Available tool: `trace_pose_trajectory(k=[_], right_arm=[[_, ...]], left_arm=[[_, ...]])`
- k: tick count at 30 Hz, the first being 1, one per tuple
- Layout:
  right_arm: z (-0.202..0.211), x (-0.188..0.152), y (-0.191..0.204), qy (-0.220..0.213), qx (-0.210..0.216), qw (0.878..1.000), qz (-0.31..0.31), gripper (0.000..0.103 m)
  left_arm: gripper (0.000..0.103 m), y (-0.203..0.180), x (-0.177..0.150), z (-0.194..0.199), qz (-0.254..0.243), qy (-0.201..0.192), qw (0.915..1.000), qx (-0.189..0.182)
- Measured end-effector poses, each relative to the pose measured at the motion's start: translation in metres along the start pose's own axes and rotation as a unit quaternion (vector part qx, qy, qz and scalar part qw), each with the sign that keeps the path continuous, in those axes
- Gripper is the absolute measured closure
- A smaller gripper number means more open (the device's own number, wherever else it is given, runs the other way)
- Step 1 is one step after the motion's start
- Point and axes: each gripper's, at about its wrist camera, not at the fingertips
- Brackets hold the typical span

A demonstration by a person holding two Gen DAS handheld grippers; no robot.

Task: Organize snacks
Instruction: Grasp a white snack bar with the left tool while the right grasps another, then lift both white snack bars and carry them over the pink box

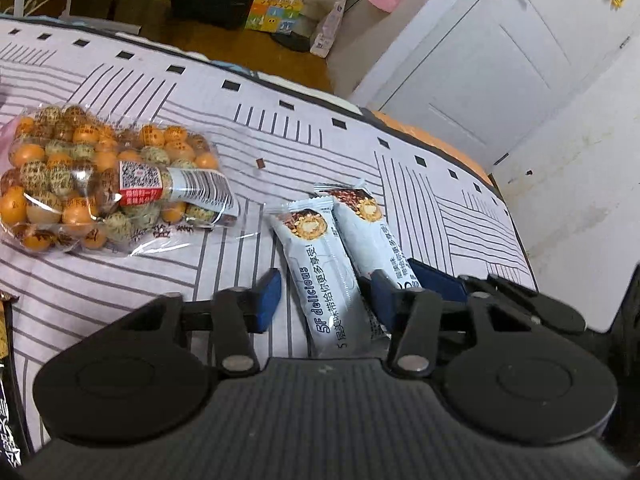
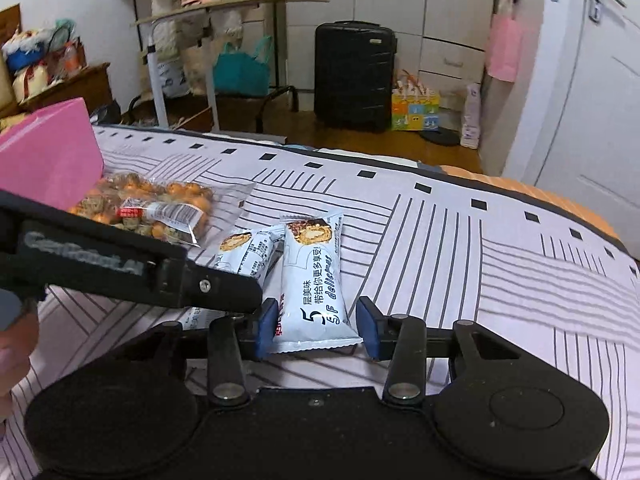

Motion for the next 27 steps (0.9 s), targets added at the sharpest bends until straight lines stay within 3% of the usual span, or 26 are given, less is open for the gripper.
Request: trace_pose_trajectory(k=[7, 21, 27], right_arm=[[0.017, -0.004, 0.006, -0.006, -0.014, 1.000, -0.025, 0.056], [0.049, -0.018, 0.027, -0.008, -0.028, 0.999, -0.038, 0.057], [0.065, -0.029, 0.044, 0.059, -0.037, 0.997, -0.042, 0.057]], left_arm=[[0.076, -0.010, 0.002, 0.010, -0.019, 0.022, 0.9995, 0.013], [0.077, -0.019, -0.006, 0.049, -0.044, 0.019, 0.9984, 0.028], [0.077, -0.021, -0.017, 0.075, -0.057, 0.040, 0.9967, 0.041]])
Point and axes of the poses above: each gripper's, at about its wrist camera, not at the fingertips, and z roughly against the way its jaws point, y to its left, x to its top, and after that the axes turned 3 degrees about -x, right-handed
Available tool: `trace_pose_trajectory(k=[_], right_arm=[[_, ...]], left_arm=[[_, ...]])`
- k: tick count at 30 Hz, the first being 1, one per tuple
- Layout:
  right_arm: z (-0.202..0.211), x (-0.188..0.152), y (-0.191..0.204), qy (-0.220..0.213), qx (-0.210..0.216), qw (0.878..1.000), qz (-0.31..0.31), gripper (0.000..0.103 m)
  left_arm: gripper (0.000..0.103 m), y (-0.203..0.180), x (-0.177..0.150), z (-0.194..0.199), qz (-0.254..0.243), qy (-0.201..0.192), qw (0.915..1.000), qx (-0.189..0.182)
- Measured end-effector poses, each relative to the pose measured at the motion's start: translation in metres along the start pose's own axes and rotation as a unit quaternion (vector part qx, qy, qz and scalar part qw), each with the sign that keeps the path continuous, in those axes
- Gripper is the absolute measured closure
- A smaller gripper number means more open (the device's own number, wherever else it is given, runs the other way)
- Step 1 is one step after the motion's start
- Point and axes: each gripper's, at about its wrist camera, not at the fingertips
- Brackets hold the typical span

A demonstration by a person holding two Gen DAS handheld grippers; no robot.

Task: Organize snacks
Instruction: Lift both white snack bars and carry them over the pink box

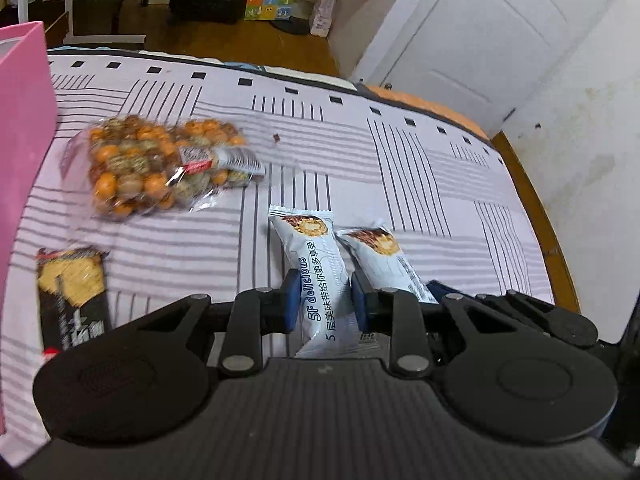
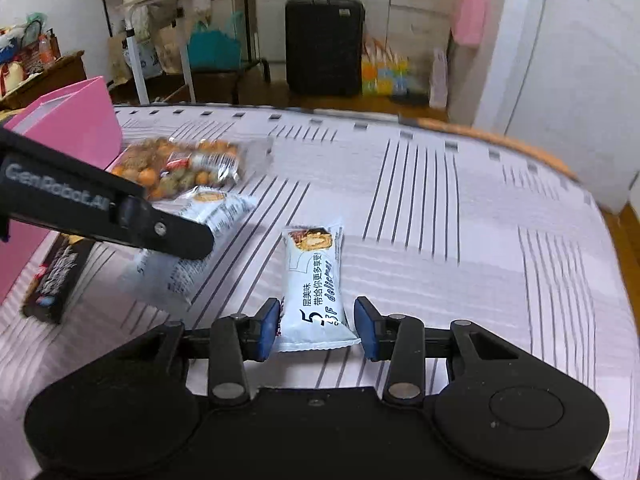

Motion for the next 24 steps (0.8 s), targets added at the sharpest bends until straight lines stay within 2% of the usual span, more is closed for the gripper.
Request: trace_pose_trajectory(k=[8, 14, 19, 24], right_arm=[[0.032, -0.015, 0.010, 0.023, 0.032, 0.999, 0.017, 0.056], [0.013, -0.021, 0.010, 0.059, 0.051, 0.997, 0.015, 0.055], [0.009, -0.024, 0.020, 0.032, 0.034, 0.997, 0.059, 0.057], [0.035, -0.019, 0.025, 0.022, 0.045, 0.996, 0.073, 0.059]], left_arm=[[0.077, -0.004, -0.023, 0.037, -0.014, 0.029, 0.9994, 0.008], [0.077, -0.003, -0.039, 0.053, -0.017, 0.035, 0.9992, 0.009], [0.077, 0.000, -0.049, 0.059, -0.017, 0.046, 0.9987, 0.012], [0.077, 0.002, -0.056, 0.072, -0.019, 0.061, 0.9977, 0.020]])
Point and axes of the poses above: each gripper's, at about its wrist camera, not at the fingertips, and z roughly against the way its jaws point, y to its left, x to its top, and after that the axes turned 3 degrees about -x, right-handed
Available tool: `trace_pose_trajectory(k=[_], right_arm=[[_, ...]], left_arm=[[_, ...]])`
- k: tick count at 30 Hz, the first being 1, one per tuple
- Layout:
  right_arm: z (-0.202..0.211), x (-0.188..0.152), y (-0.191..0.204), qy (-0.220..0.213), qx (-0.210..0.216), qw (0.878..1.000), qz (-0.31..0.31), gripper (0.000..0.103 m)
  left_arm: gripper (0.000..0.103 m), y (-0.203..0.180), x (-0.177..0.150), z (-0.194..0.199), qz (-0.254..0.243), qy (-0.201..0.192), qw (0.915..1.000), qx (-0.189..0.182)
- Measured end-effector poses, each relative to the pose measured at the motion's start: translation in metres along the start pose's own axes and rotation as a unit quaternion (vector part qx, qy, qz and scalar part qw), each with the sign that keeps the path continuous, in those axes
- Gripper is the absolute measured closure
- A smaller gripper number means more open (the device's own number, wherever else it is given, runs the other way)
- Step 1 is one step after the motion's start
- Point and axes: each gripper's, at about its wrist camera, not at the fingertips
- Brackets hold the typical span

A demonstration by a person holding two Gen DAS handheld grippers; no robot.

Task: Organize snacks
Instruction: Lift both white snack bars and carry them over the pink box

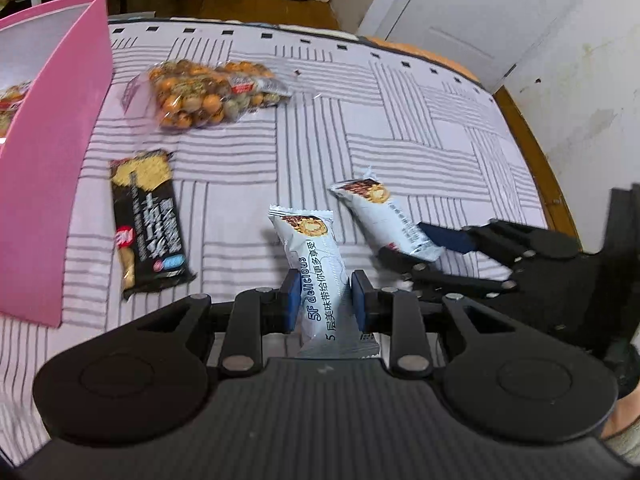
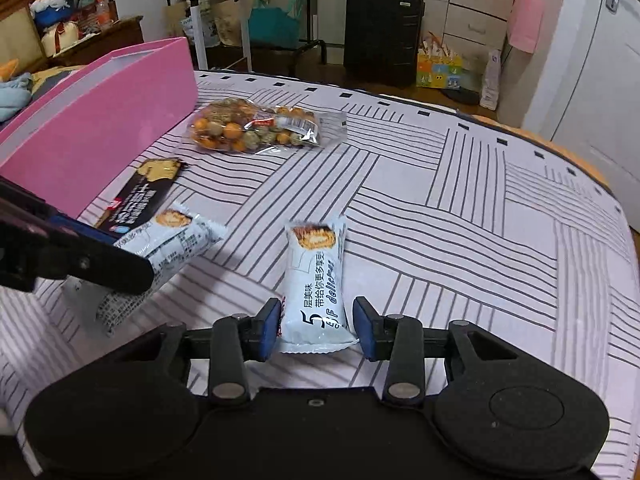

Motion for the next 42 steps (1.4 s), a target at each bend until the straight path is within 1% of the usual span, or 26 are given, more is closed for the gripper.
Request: trace_pose_trajectory(k=[4, 5, 6, 9, 12, 15, 17, 22, 24, 28, 31, 34, 39, 42], right_arm=[[0.023, 0.000, 0.008, 0.003, 0.007, 1.000, 0.011, 0.061], [0.029, 0.001, 0.011, 0.001, 0.008, 1.000, 0.017, 0.078], [0.035, 0.002, 0.015, 0.001, 0.012, 1.000, 0.025, 0.075], [0.052, 0.005, 0.024, 0.001, 0.026, 0.999, 0.046, 0.075], [0.061, 0.008, 0.035, 0.010, 0.043, 0.997, 0.070, 0.075], [0.062, 0.007, 0.046, 0.013, 0.037, 0.996, 0.081, 0.075], [0.065, 0.006, 0.051, 0.014, 0.039, 0.996, 0.080, 0.075], [0.085, 0.005, 0.069, 0.009, 0.051, 0.993, 0.104, 0.075], [0.096, 0.006, 0.076, 0.008, 0.061, 0.991, 0.117, 0.075], [0.117, 0.012, 0.093, 0.006, 0.094, 0.986, 0.137, 0.075], [0.130, 0.020, 0.107, -0.005, 0.111, 0.983, 0.149, 0.075], [0.141, 0.031, 0.122, -0.028, 0.123, 0.979, 0.162, 0.075], [0.149, 0.055, 0.150, -0.074, 0.144, 0.970, 0.179, 0.075], [0.145, 0.073, 0.166, -0.105, 0.147, 0.967, 0.178, 0.075]], left_arm=[[0.077, 0.003, -0.007, 0.012, 0.000, 0.012, 0.9999, -0.001], [0.077, 0.005, -0.009, 0.016, 0.002, 0.015, 0.9999, -0.003], [0.077, 0.007, -0.011, 0.020, 0.005, 0.017, 0.9998, -0.005], [0.077, 0.012, -0.016, 0.033, 0.009, 0.017, 0.9998, -0.007], [0.077, 0.017, -0.021, 0.046, 0.010, 0.013, 0.9999, -0.005], [0.077, 0.022, -0.026, 0.058, 0.012, 0.007, 0.9999, -0.001], [0.077, 0.026, -0.030, 0.065, 0.015, 0.004, 0.9999, 0.001], [0.077, 0.035, -0.041, 0.083, 0.017, 0.004, 0.9999, 0.001], [0.077, 0.039, -0.048, 0.090, 0.015, 0.006, 0.9999, -0.004], [0.077, 0.049, -0.059, 0.110, 0.012, 0.008, 0.9999, -0.004], [0.077, 0.058, -0.064, 0.132, 0.013, -0.007, 0.9999, -0.001], [0.077, 0.069, -0.065, 0.158, 0.021, -0.033, 0.9992, 0.005], [0.077, 0.088, -0.059, 0.201, 0.041, -0.096, 0.9944, 0.015], [0.077, 0.101, -0.053, 0.216, 0.053, -0.128, 0.9898, 0.032]])
Point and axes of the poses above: each gripper's, at about its wrist camera, not at the fingertips, and z roughly against the way its jaws point, y to its left, x to its top, and after that the axes turned 3 degrees about -x, right-handed
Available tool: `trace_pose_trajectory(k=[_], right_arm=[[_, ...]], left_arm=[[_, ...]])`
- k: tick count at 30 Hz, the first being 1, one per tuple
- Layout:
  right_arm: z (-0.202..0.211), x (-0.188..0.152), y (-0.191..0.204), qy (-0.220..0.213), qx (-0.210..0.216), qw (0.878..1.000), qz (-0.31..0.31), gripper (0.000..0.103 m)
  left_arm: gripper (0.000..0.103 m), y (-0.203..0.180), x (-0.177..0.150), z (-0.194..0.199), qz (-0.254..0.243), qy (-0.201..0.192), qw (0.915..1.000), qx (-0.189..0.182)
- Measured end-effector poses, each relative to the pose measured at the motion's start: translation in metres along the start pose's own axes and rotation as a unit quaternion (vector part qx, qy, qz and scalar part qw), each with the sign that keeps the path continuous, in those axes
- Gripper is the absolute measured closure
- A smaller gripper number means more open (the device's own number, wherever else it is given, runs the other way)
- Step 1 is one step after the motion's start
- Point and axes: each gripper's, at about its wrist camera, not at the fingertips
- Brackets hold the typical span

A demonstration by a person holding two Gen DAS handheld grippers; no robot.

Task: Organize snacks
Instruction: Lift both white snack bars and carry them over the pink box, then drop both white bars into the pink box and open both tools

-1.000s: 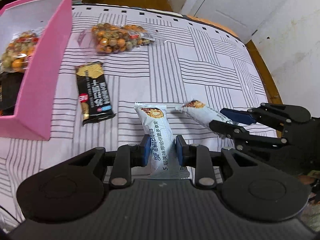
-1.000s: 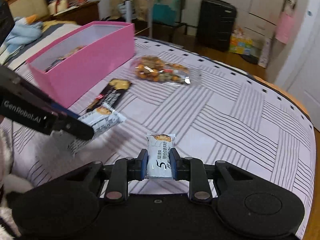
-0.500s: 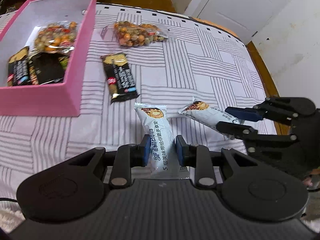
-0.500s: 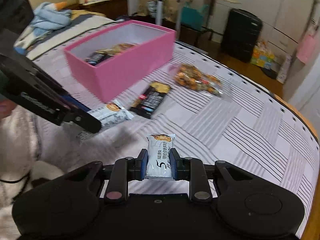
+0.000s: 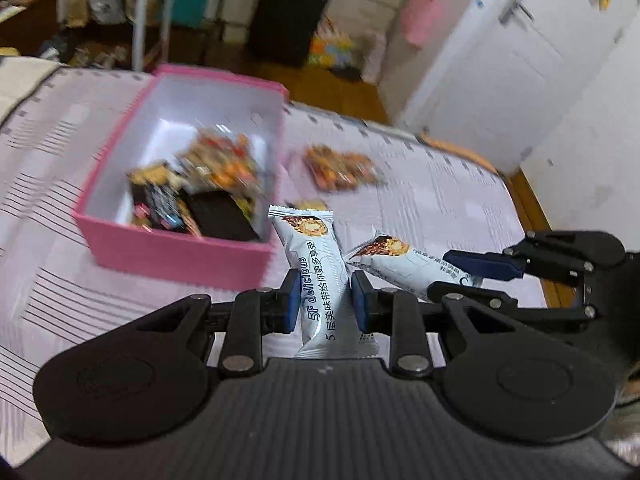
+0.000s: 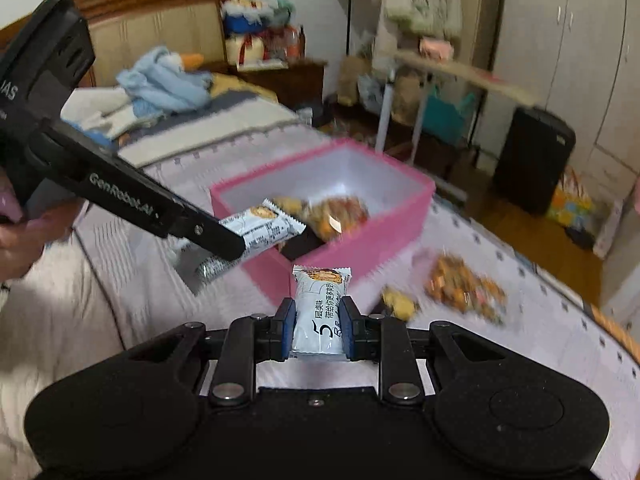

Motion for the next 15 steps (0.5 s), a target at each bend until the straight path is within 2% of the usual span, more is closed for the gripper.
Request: trace_pose_trajectory(k=[4, 10, 15], right_arm=[[-0.030, 0.023, 0.007, -0.031, 0.002, 1.000, -0.002, 0.075], [-0.095, 0.047, 0.013, -0.024, 0.012, 1.000, 0.016, 0.075], [-0.122, 0.048, 0.011, -0.014, 0.050, 0.998, -0.020, 0.075]], left_arm=[[0.077, 0.023, 0.016, -0.002, 0.025, -0.028, 0.9987, 0.035], [0.077, 0.057, 0.035, -0.023, 0.055, -0.051, 0.9919, 0.102], [0.077, 0.086, 0.039, -0.048, 0.084, -0.054, 0.9857, 0.135]])
Point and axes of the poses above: each gripper's, at about its wrist camera, not at the fingertips, and z roughly against the way its jaws point, y to its left, x to its top, and after that the axes turned 3 degrees about -x, right-handed
